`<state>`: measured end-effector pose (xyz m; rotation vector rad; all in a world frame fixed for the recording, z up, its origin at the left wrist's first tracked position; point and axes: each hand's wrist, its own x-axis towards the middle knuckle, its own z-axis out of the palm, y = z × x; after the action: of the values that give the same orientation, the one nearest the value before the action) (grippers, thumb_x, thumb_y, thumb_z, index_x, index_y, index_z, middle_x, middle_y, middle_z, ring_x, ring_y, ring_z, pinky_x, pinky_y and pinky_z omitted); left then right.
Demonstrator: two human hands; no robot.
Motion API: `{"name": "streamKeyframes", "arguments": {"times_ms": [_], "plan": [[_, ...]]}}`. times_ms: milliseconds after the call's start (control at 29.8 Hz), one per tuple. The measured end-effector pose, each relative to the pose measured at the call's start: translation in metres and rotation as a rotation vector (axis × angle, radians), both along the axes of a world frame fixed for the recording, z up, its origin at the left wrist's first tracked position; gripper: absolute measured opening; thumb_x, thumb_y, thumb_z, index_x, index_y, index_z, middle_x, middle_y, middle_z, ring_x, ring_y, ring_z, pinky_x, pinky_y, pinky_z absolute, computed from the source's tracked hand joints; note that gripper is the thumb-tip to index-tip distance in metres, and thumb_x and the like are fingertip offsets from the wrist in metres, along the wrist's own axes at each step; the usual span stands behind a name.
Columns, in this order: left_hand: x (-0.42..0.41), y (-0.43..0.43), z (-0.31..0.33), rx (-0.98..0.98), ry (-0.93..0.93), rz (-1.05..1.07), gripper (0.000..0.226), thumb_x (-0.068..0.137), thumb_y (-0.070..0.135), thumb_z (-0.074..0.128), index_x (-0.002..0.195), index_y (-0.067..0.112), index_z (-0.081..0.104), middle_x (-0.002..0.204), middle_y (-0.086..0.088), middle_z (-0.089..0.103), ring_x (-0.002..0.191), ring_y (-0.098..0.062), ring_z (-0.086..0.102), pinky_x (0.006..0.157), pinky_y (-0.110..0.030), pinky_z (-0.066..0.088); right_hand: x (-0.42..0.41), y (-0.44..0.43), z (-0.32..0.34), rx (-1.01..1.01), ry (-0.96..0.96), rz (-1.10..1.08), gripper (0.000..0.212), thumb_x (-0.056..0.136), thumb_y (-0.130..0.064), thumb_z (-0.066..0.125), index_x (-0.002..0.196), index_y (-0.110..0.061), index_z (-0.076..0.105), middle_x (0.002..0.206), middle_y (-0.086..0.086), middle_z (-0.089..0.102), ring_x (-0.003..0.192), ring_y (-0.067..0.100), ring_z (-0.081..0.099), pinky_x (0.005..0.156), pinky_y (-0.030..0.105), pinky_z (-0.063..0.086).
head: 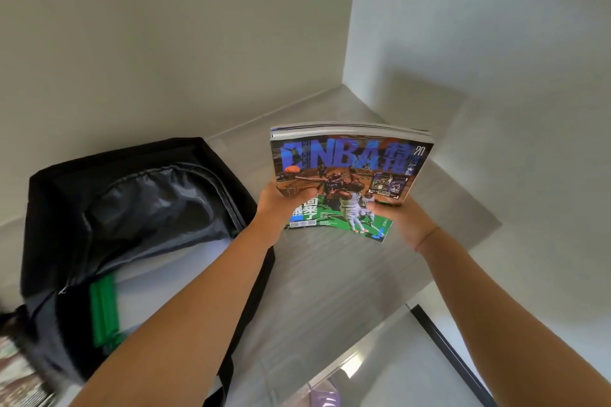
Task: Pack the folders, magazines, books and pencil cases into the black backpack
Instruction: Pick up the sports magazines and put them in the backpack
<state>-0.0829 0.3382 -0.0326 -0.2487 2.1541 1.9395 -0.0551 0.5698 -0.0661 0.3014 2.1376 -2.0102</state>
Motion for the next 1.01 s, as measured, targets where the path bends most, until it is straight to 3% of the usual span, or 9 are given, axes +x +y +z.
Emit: {"name": "streamKeyframes", "arguments": {"times_ms": [168, 269, 336, 504, 605, 672, 807, 907, 1008], "plan": [[0.001, -0.002, 0.009, -0.049, 0.05, -0.04, 0.028, 0.075, 0.014, 0.077, 0.095, 0.03, 0.065, 0.085, 0.011, 0.069, 0.085, -0.008, 0.066, 0.069, -0.011, 0.049, 0.018, -0.004, -0.011, 0.144, -0.003, -0.07, 0.023, 0.082, -0.003, 0.068, 0.105, -0.005, 0.066, 0.088, 0.005, 0.069, 0.07, -0.002, 0.066, 0.07, 0.011, 0.051], [0.005, -0.015, 0.015, -0.134, 0.045, 0.003, 0.02, 0.079, 0.032, 0.073, 0.097, 0.033, 0.062, 0.081, 0.01, 0.066, 0.073, -0.008, 0.062, 0.062, -0.018, 0.049, 0.03, -0.011, 0.001, 0.081, -0.044, 0.065, 0.014, 0.087, -0.014, 0.063, 0.101, -0.016, 0.063, 0.097, 0.012, 0.068, 0.089, 0.023, 0.064, 0.082, 0.028, 0.051], [0.011, -0.027, 0.013, -0.105, -0.019, 0.096, 0.02, 0.078, 0.036, 0.073, 0.095, 0.033, 0.063, 0.091, 0.001, 0.069, 0.083, -0.017, 0.065, 0.069, -0.026, 0.05, 0.039, -0.021, 0.008, -0.052, -0.103, 0.065, 0.014, 0.09, -0.02, 0.058, 0.103, -0.019, 0.061, 0.096, 0.007, 0.068, 0.091, 0.025, 0.064, 0.083, 0.033, 0.049], [0.047, -0.075, 0.004, -0.091, -0.177, 0.227, 0.024, 0.076, 0.039, 0.073, 0.093, 0.024, 0.069, 0.094, -0.002, 0.074, 0.087, -0.022, 0.069, 0.076, -0.034, 0.054, 0.049, -0.061, 0.008, -0.123, -0.149, 0.174, 0.052, 0.069, -0.053, 0.072, 0.113, -0.028, 0.062, 0.113, 0.009, 0.069, 0.107, 0.03, 0.065, 0.098, 0.047, 0.046], [0.071, -0.106, 0.007, -0.334, -0.177, 0.223, 0.031, 0.083, 0.049, 0.06, 0.086, 0.019, 0.067, 0.074, 0.001, 0.068, 0.066, -0.017, 0.063, 0.057, -0.029, 0.048, 0.054, -0.09, 0.003, -0.184, -0.188, 0.2, 0.039, 0.083, -0.024, 0.064, 0.12, -0.015, 0.058, 0.11, 0.011, 0.07, 0.1, 0.026, 0.068, 0.087, 0.037, 0.054], [0.085, -0.137, 0.007, -0.511, -0.111, 0.228, 0.044, 0.089, 0.052, 0.048, 0.082, 0.013, 0.064, 0.07, -0.001, 0.065, 0.065, -0.018, 0.06, 0.057, -0.031, 0.043, 0.059, -0.105, 0.0, -0.23, -0.256, 0.24, 0.048, 0.079, -0.022, 0.069, 0.123, -0.009, 0.055, 0.11, 0.017, 0.07, 0.097, 0.032, 0.069, 0.086, 0.043, 0.055], [0.1, -0.224, -0.007, -0.976, 0.212, 0.209, 0.028, 0.081, 0.034, 0.07, 0.097, 0.013, 0.061, 0.094, -0.004, 0.064, 0.089, -0.021, 0.059, 0.077, -0.037, 0.046, 0.075, -0.125, -0.006, -0.224, -0.385, 0.348, 0.07, 0.063, -0.045, 0.081, 0.12, -0.013, 0.055, 0.109, 0.02, 0.07, 0.098, 0.043, 0.066, 0.091, 0.055, 0.051], [0.094, -0.277, -0.021, -1.346, 0.237, -0.041, 0.06, 0.065, 0.03, 0.083, 0.118, 0.014, 0.06, 0.122, -0.007, 0.057, 0.119, -0.029, 0.049, 0.101, -0.044, 0.034, 0.094, -0.133, -0.014, -0.203, -0.457, 0.408, 0.076, 0.058, -0.051, 0.082, 0.119, -0.013, 0.056, 0.111, 0.022, 0.068, 0.102, 0.047, 0.063, 0.095, 0.059, 0.047], [0.079, -0.298, -0.024, -1.471, 0.329, -0.187, 0.044, 0.064, 0.029, 0.084, 0.104, 0.015, 0.07, 0.114, -0.008, 0.066, 0.118, -0.03, 0.055, 0.105, -0.048, 0.034, 0.112, -0.141, -0.017, -0.221, -0.486, 0.44, 0.063, 0.07, -0.041, 0.077, 0.121, -0.011, 0.055, 0.11, 0.022, 0.069, 0.101, 0.043, 0.065, 0.094, 0.053, 0.05]]}}
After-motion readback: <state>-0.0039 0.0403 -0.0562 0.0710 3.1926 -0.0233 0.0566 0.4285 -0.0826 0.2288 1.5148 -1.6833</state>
